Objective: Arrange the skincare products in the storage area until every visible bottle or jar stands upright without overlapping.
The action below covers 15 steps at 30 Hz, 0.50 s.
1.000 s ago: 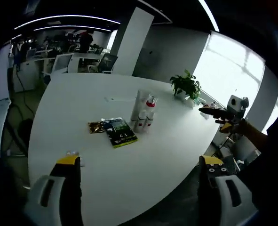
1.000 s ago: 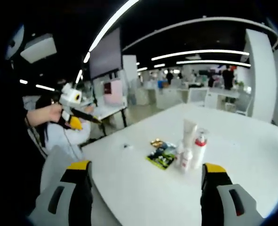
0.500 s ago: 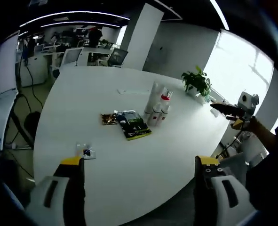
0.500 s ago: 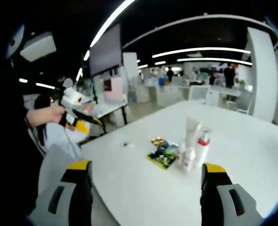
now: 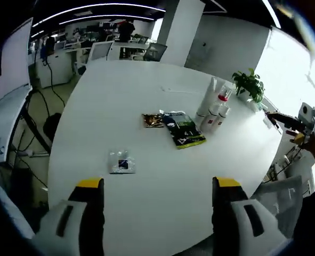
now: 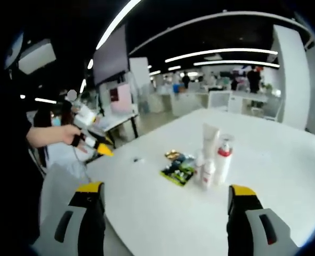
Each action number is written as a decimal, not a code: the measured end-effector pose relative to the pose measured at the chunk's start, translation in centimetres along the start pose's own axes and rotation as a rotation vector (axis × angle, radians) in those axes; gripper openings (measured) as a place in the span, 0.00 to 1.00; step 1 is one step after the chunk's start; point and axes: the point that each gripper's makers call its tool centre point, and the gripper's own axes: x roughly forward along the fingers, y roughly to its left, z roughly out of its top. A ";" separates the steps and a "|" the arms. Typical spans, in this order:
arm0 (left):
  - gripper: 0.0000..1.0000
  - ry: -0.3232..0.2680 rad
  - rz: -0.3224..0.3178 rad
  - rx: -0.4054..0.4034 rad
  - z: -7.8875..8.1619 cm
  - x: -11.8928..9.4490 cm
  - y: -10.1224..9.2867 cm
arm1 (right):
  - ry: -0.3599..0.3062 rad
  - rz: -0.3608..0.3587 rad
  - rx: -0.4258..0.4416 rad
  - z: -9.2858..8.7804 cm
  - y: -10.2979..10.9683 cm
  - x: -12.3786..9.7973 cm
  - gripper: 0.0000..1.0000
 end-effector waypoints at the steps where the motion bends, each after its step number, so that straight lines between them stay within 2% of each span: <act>1: 0.70 -0.005 0.020 0.054 0.0 0.6 0.4 | 0.002 -0.002 -0.003 0.0 0.0 0.0 0.98; 3: 0.67 -0.002 0.019 0.051 -0.3 1.4 0.5 | 0.000 -0.003 0.003 0.1 -0.1 0.1 0.99; 5: 0.68 0.017 0.024 0.020 -0.9 2.2 0.8 | -0.001 -0.011 0.007 0.0 -0.3 0.2 0.99; 8: 0.69 0.022 0.029 0.015 -1.4 3.1 1.2 | 0.004 -0.011 0.016 -0.2 -0.5 0.5 0.99; 15: 0.68 0.050 0.034 0.026 -1.7 4.2 2.0 | 0.031 -0.011 0.035 -0.9 -1.2 1.5 0.98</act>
